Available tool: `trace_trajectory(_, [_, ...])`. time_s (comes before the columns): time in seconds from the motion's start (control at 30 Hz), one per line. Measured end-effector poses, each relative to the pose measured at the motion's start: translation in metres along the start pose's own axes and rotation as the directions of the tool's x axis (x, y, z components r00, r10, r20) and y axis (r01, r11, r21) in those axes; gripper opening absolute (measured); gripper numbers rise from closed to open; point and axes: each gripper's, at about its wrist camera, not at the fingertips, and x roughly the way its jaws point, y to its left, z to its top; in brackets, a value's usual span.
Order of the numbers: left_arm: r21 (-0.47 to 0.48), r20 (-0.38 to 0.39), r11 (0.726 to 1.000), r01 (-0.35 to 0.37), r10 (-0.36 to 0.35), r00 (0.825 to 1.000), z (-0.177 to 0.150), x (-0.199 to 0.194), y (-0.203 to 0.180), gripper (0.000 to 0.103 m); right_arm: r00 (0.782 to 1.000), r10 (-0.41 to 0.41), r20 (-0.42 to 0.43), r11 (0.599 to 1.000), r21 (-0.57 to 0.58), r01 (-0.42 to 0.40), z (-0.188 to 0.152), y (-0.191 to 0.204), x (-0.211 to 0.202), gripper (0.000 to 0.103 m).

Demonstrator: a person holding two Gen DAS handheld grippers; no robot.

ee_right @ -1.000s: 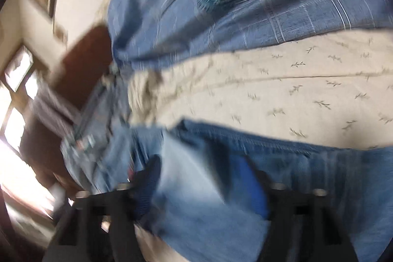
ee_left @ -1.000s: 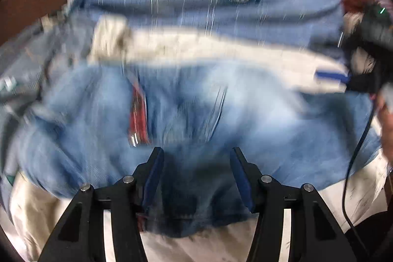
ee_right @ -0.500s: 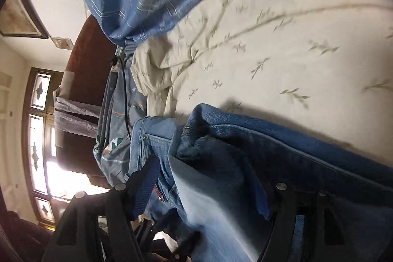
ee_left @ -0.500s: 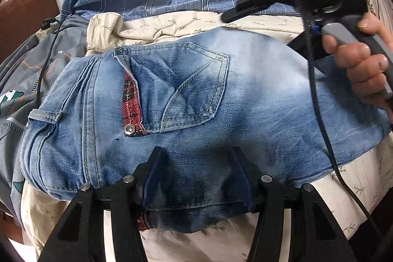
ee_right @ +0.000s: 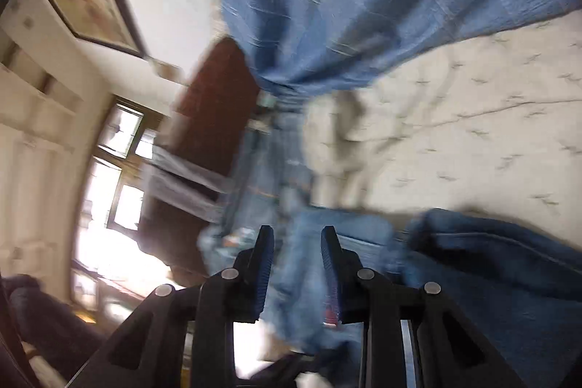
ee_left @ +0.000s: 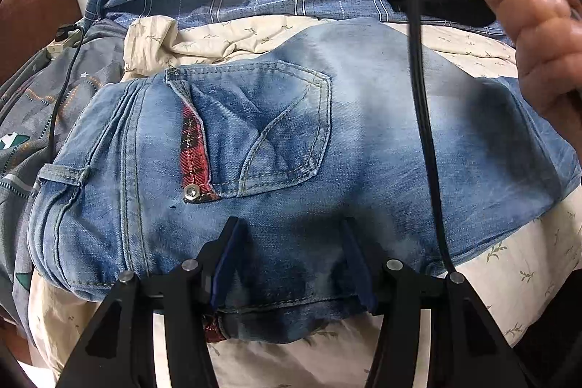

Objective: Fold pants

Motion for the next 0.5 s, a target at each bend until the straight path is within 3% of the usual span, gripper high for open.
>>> trace_trajectory(0.13, [0.008, -0.005, 1.0, -0.016, 0.016, 1.0, -0.001, -0.002, -0.003, 0.057, 0.971, -0.239, 0.009, 0.971, -0.027, 0.239, 0.0, -0.015, -0.006, 0.031])
trace_trajectory(0.27, [0.016, -0.008, 0.999, -0.036, 0.036, 0.999, -0.001, -0.001, -0.008, 0.057, 0.989, -0.142, -0.04, 0.986, 0.085, 0.145, 0.006, -0.045, -0.008, 0.031])
trace_trajectory(0.33, [0.018, -0.009, 0.999, -0.033, 0.033, 0.999, -0.001, -0.001, -0.008, 0.057, 0.986, -0.155, -0.054, 0.983, 0.092, 0.159, 0.008, -0.05, 0.0, 0.031])
trace_trajectory(0.5, [0.025, -0.011, 1.0, -0.015, 0.016, 1.0, -0.002, -0.002, -0.005, 0.057, 0.956, -0.226, -0.189, 0.972, 0.025, 0.234, -0.005, -0.055, 0.033, 0.031])
